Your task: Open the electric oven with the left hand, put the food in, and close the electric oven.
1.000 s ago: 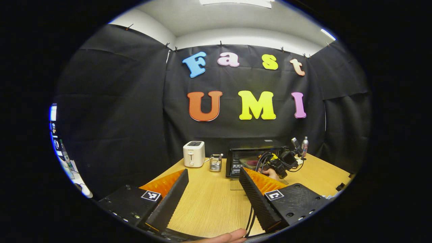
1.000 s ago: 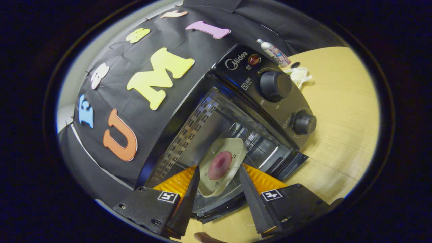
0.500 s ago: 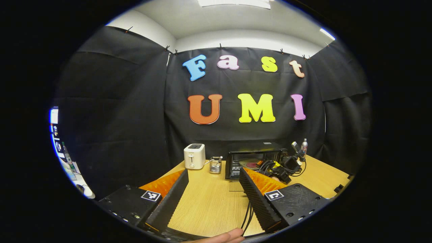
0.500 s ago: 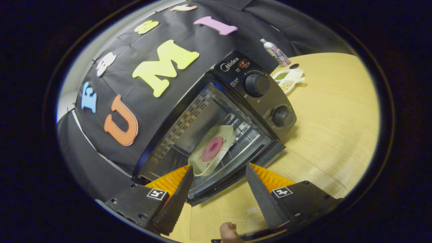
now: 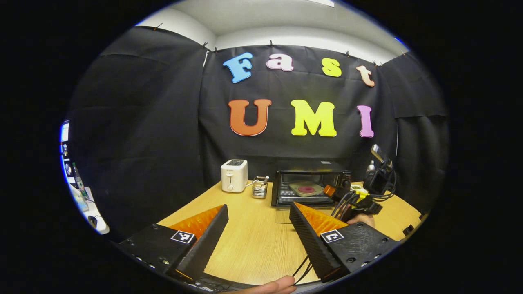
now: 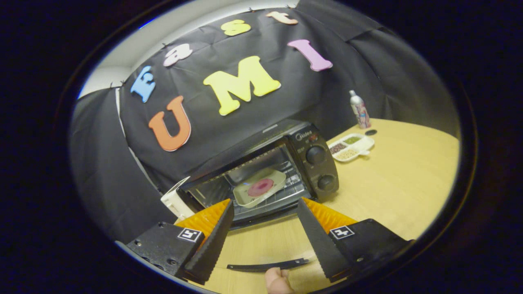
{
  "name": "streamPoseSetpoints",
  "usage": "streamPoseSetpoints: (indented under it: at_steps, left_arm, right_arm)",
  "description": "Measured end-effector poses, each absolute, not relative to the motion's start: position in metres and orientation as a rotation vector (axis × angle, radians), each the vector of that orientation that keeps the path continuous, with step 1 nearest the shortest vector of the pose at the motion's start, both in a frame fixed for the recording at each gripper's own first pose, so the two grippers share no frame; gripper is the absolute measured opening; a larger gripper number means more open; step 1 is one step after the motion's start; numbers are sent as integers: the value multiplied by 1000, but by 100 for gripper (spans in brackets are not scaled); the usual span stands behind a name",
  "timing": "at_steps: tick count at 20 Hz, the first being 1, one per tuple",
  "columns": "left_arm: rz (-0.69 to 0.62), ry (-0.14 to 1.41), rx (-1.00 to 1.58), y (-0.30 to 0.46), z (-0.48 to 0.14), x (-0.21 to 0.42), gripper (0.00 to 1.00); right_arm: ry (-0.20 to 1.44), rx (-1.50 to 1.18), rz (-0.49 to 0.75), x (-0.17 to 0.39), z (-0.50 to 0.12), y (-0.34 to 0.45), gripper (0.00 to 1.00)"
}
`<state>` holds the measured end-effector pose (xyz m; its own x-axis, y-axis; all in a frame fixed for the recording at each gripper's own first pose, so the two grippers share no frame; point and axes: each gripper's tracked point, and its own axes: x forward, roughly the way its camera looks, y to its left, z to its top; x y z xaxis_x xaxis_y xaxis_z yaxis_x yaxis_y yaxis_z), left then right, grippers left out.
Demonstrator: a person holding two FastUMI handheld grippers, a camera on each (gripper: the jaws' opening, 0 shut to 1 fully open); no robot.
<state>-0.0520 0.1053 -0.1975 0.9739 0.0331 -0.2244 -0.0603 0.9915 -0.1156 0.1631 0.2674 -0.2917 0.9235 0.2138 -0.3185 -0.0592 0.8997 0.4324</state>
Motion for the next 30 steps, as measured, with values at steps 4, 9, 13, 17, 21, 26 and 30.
streamPoseSetpoints:
  at_steps: [4, 9, 13, 17, 21, 26, 30]
  left_arm:
    - [27, 246, -131, 94, -214, -33, 96]
    - [-56, 324, -155, 64, -258, -1, 95]
    - [-118, 429, -166, 43, -305, 19, 95]
    - [-162, 498, -154, 16, -341, 32, 94]
    - [-213, 578, -133, -14, -370, 41, 95]
    - [-258, 640, -126, -52, -393, 62, 95]
    - [-263, 666, -129, -72, -403, 74, 95]
  right_arm:
    - [317, 333, 202, 137, -252, 249, 92]
    - [224, 222, 253, 96, -200, 220, 99]
    - [130, 158, 278, 67, -163, 202, 99]
    - [101, 91, 294, 42, -141, 191, 96]
    - [27, 46, 276, 23, -117, 172, 96]
    - [7, 52, 242, 16, -115, 145, 100]
    - [-25, 59, 208, 19, -111, 119, 96]
